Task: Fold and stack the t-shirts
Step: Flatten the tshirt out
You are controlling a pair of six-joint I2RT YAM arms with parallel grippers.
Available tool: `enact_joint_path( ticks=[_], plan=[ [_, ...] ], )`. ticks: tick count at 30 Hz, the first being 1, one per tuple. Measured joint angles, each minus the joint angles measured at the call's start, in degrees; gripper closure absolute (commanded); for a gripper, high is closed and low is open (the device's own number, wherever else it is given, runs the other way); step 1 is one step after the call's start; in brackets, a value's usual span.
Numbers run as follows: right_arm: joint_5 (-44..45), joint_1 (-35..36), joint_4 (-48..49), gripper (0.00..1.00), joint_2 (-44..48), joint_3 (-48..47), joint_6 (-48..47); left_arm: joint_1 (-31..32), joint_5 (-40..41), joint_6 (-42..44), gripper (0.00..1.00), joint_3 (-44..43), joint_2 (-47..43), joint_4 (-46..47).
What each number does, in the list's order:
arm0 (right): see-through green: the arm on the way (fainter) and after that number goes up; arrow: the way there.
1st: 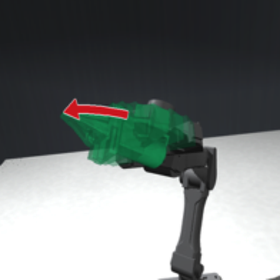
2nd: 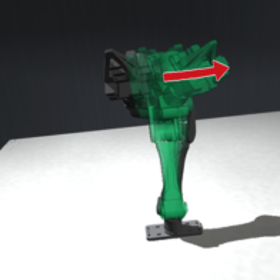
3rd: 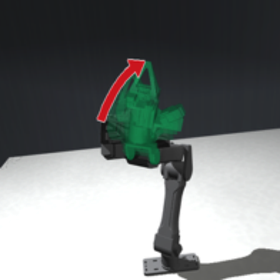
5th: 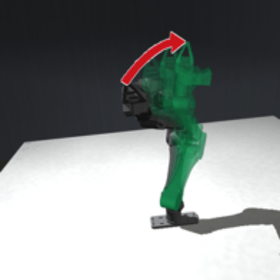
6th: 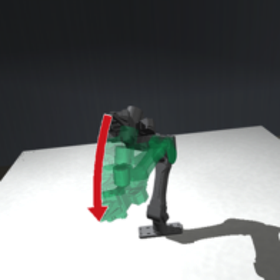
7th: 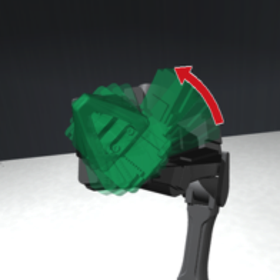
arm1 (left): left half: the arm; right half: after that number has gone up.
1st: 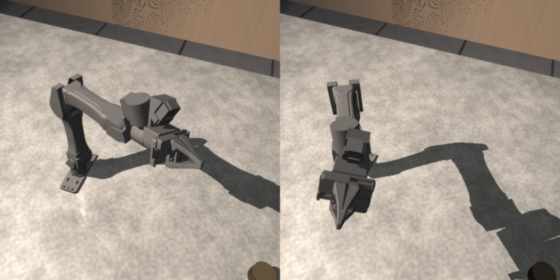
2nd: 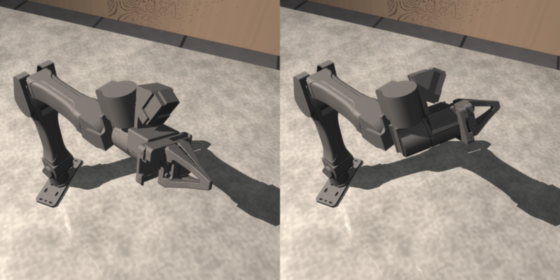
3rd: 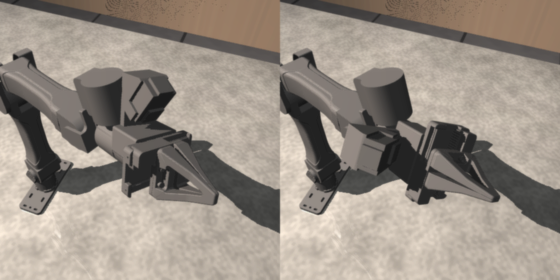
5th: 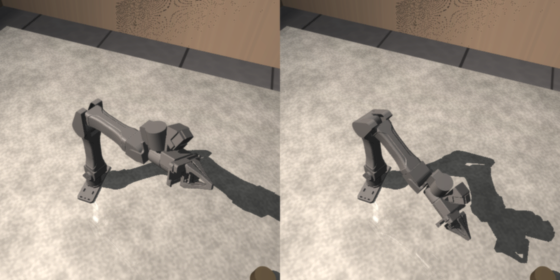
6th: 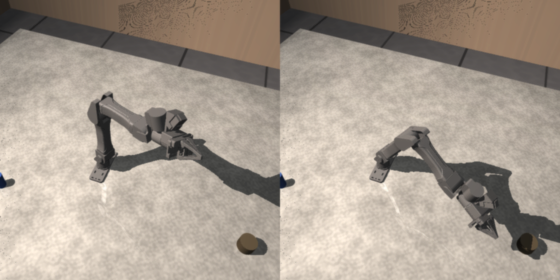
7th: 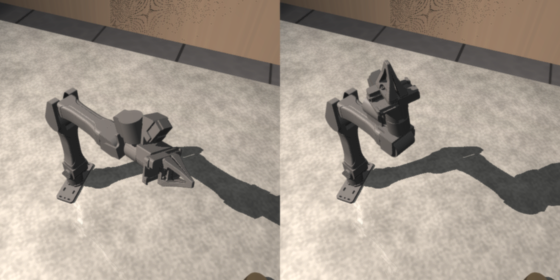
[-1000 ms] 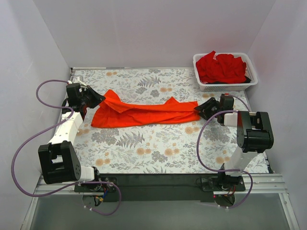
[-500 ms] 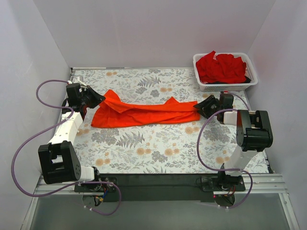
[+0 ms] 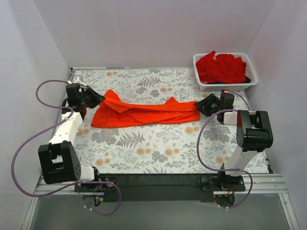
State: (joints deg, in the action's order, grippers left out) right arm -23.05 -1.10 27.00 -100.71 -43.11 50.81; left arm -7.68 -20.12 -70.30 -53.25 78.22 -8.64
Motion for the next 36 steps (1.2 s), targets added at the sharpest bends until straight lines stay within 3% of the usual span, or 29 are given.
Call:
enact_joint_path(
  ticks=[24, 36],
  plan=[
    [-2.7, 0.0, 7.8, 0.49, -5.4, 1.0, -2.0, 0.0, 0.0, 0.0, 1.00, 0.0, 0.1, 0.0],
    [-4.4, 0.0, 8.0, 0.49, -2.4, 1.0, -3.1, 0.0, 0.0, 0.0, 1.00, 0.0, 0.3, 0.0]
  ],
)
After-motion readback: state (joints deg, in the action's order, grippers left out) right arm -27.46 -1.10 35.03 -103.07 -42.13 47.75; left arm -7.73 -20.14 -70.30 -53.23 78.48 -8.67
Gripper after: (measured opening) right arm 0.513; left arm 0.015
